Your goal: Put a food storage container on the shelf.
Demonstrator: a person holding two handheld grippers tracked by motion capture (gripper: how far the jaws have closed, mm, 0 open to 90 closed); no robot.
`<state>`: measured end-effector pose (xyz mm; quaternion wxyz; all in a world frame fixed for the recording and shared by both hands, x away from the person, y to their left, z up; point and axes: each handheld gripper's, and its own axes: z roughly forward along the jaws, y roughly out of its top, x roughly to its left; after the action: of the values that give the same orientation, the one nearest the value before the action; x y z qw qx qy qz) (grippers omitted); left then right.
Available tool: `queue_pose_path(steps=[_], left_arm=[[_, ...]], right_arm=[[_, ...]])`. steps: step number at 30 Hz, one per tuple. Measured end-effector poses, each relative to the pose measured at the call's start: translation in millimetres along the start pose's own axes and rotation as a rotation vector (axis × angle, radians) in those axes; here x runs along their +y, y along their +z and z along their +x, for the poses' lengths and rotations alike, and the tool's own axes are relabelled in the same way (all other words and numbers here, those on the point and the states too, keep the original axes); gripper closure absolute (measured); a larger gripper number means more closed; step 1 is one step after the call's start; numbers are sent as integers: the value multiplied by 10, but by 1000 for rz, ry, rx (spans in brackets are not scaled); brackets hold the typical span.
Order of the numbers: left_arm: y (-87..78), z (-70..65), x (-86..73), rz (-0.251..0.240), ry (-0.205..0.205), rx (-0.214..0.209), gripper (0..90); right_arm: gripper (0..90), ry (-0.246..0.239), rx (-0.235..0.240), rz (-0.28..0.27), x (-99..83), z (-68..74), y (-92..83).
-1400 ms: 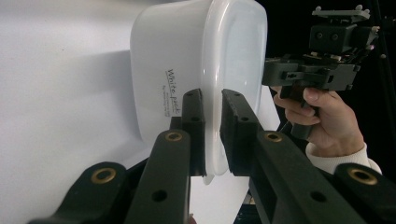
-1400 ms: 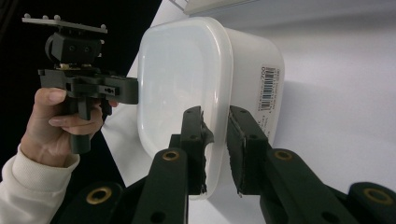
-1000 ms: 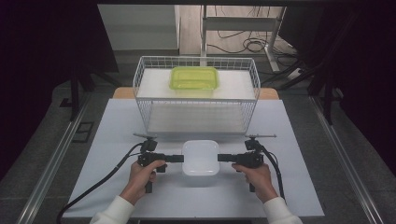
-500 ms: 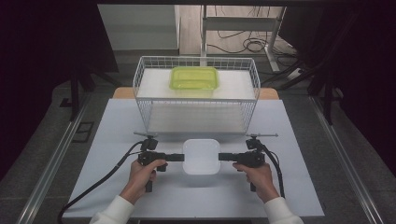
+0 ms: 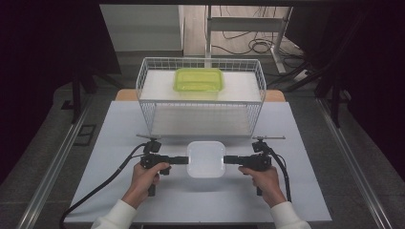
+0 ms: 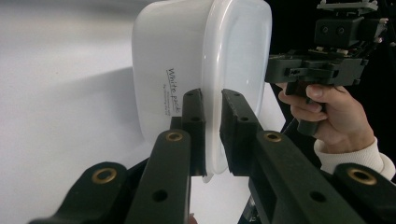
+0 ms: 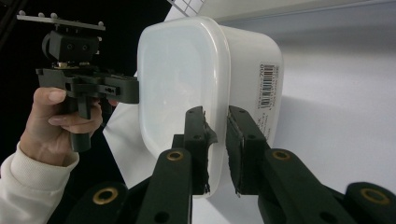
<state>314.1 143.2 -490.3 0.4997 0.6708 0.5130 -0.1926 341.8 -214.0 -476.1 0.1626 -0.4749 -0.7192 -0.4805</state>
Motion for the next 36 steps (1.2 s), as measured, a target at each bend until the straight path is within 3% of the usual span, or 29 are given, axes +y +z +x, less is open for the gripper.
queue_pose_path(steps=[8, 18, 36], left_arm=[[-76, -112, 23, -20, 34, 8, 807], [-187, -270, 108, -48, 72, -16, 811], [-450, -658, 445, -99, 154, -6, 811]], right_arm=[[782, -31, 4, -17, 29, 85, -39], [777, -76, 7, -48, 110, 224, -136], [774, -171, 11, -107, 464, 589, -355]])
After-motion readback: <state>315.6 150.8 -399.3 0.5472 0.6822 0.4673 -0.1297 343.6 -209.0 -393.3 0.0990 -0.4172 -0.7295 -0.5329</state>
